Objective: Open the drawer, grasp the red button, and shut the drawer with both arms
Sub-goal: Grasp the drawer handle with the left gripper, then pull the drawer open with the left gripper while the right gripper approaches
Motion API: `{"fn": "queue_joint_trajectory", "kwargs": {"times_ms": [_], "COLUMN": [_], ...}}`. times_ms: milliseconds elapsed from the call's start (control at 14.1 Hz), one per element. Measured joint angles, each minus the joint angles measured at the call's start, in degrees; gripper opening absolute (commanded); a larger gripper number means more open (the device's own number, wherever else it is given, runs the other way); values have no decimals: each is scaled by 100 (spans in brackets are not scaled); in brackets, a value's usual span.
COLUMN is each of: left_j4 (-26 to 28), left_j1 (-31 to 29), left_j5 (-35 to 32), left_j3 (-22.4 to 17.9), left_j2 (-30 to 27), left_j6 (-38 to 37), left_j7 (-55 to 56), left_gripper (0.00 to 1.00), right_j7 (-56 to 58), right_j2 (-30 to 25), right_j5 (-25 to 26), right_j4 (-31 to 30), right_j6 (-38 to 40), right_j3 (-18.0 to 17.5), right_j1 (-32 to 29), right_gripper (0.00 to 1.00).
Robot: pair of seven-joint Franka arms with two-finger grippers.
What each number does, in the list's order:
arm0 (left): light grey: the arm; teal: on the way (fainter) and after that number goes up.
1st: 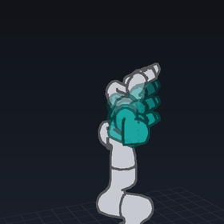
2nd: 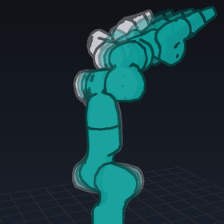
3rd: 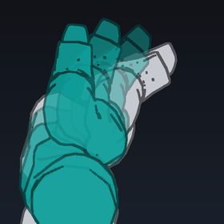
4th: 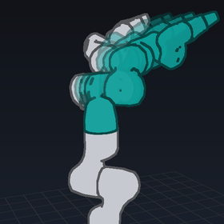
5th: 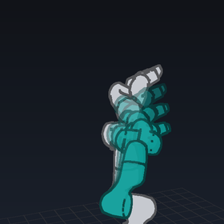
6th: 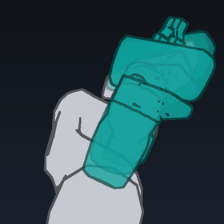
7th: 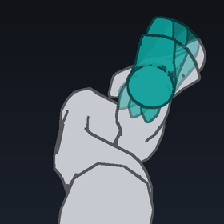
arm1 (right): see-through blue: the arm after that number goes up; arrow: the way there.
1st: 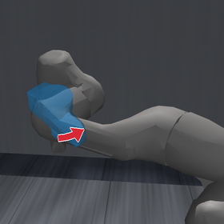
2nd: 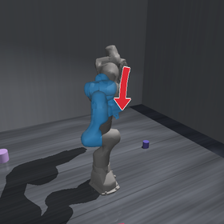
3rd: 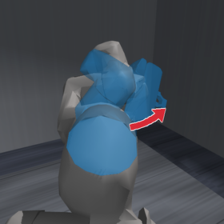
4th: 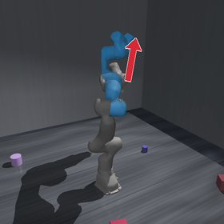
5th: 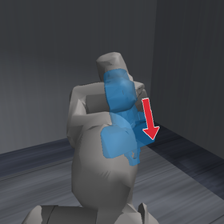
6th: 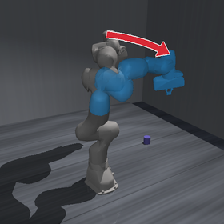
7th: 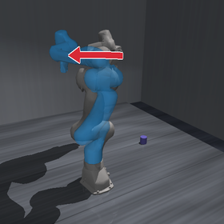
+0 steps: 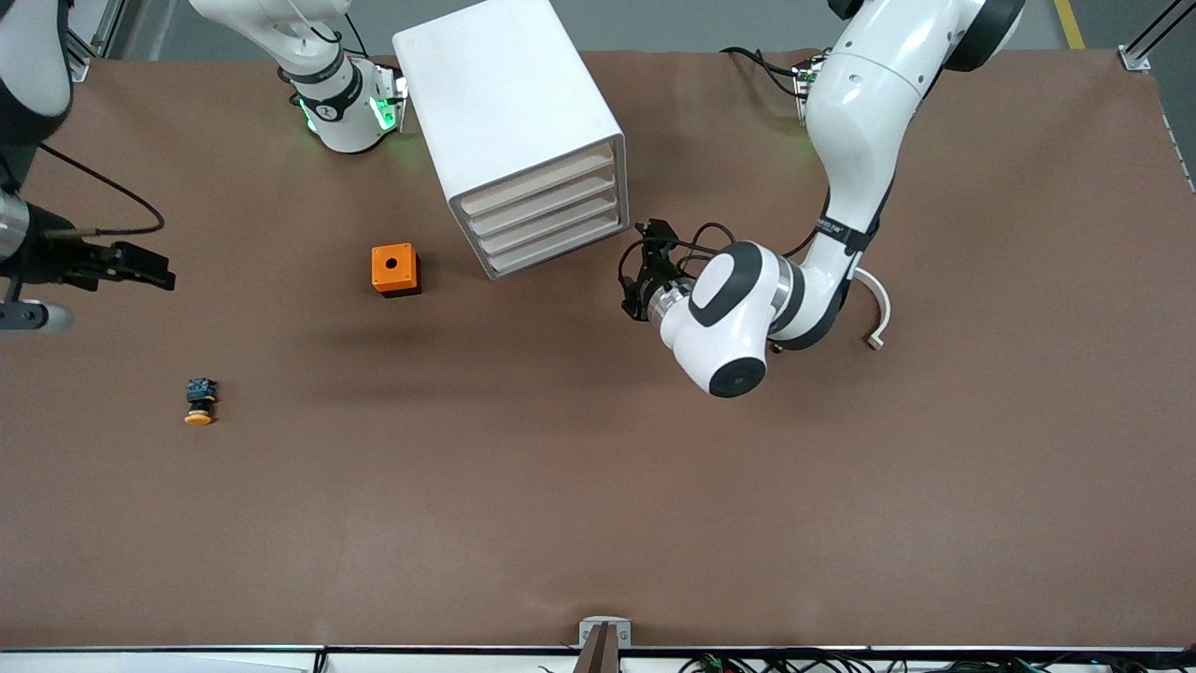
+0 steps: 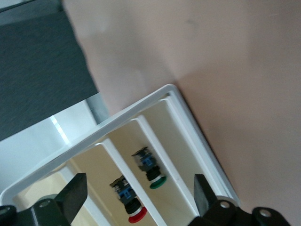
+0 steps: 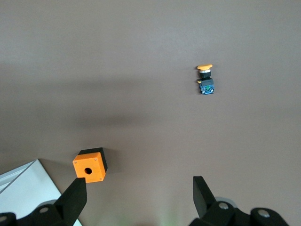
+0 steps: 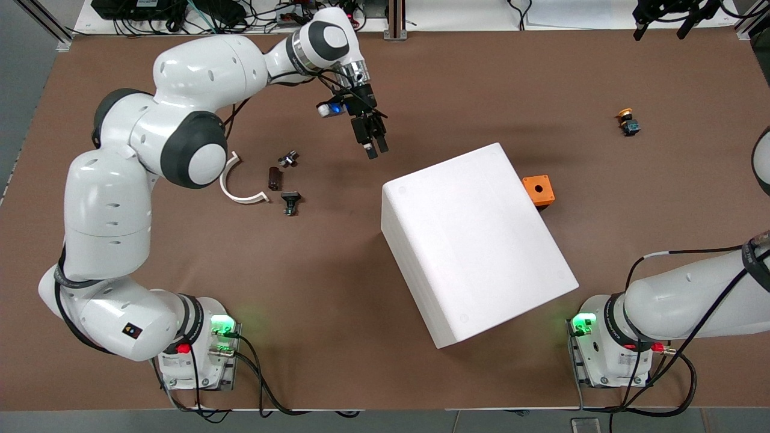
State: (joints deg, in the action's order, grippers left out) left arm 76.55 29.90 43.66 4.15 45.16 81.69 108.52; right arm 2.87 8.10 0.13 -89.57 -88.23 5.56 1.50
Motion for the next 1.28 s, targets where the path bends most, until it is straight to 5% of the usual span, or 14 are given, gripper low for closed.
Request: {"fn": "queue_joint_trajectory", "kwargs": {"times_ms": [498, 1281], "left_j4": [1, 300], "left_j1": [107, 184], "left_j5": [1018, 1406], "left_j3": [1, 249], "left_j2": [491, 865], "left_j6": [-499, -757], "left_j7": [1169, 1574], "left_gripper": [64, 62], "right_j7": [-406, -2219], "right_j2": [137, 135], "right_j5": [-3, -303], "right_j4": [73, 75], "right_j6": [-3, 84], "right_j3": [-30, -89], "right_j1": [-110, 225], "right_gripper": [100, 100]}}
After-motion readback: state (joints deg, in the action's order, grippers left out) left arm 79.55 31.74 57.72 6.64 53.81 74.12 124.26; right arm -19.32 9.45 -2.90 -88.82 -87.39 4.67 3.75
